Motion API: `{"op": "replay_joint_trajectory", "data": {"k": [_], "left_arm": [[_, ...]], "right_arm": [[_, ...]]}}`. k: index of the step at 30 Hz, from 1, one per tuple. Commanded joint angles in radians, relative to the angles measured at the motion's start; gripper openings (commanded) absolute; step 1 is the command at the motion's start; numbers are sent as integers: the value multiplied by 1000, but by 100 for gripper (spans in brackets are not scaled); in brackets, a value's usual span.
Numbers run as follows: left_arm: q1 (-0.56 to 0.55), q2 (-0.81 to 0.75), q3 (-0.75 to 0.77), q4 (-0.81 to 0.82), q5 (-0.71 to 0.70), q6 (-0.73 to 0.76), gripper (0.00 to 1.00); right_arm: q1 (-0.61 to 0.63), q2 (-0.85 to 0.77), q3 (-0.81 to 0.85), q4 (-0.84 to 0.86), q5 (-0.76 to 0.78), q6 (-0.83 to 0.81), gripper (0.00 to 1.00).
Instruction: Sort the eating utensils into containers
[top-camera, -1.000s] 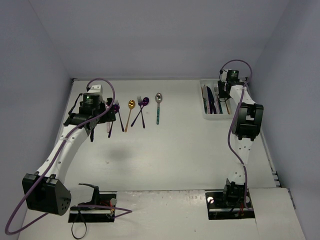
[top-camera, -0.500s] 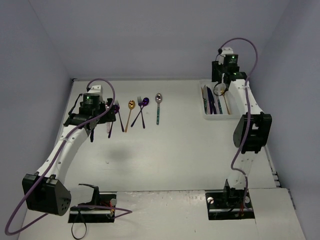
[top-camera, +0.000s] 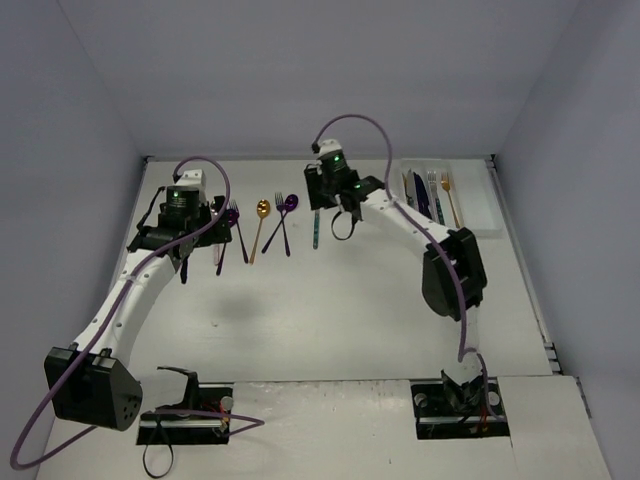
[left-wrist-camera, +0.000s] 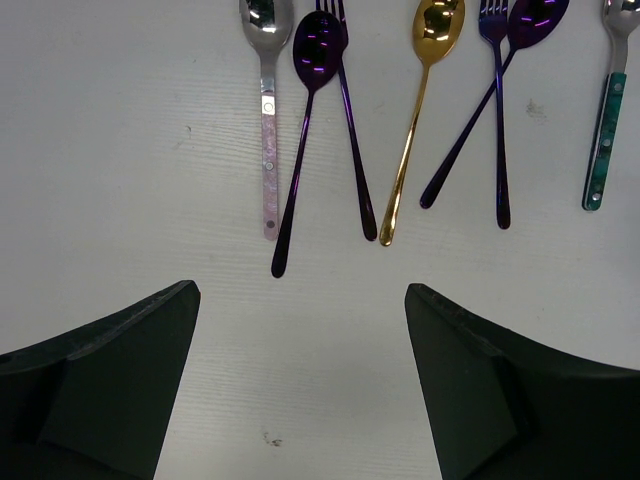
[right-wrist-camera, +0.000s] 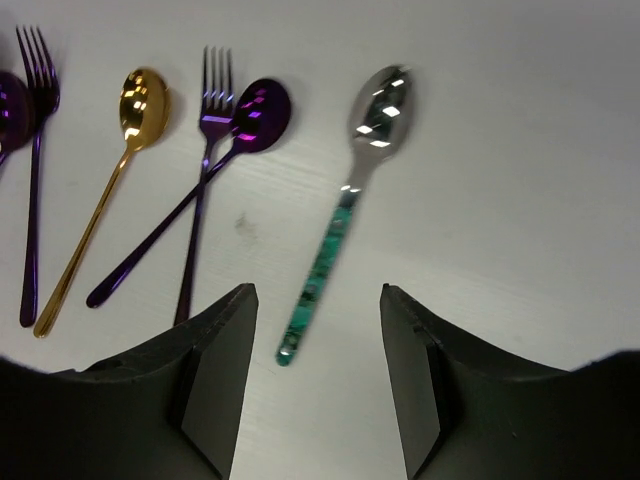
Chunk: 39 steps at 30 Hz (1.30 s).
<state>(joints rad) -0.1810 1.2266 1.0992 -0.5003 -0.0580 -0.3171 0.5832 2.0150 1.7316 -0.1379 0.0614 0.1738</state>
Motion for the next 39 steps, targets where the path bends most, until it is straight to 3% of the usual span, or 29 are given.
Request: {"op": "replay_joint_trajectory", "data": {"k": [1,8,20,27,34,39], "left_arm": [[9,-39,37,23,-37,13,82],[9,-51,34,25,-57,15,82],[8,-42,34,25,-53,15,82],[9,-39,33,23,-53,16,82],[9,-35,34,23,-51,16,82],[8,-34,33,23,-52,17,82]], "right_arm": [[105,111,90,70,82,86,50],[181,313,217,96,142,154,50],[191,466,299,119,194,156,43],[187,522,313,121,227,145,28],[166,516,295,120,207,136,1],[162,398,202,123,193,93,0]]}}
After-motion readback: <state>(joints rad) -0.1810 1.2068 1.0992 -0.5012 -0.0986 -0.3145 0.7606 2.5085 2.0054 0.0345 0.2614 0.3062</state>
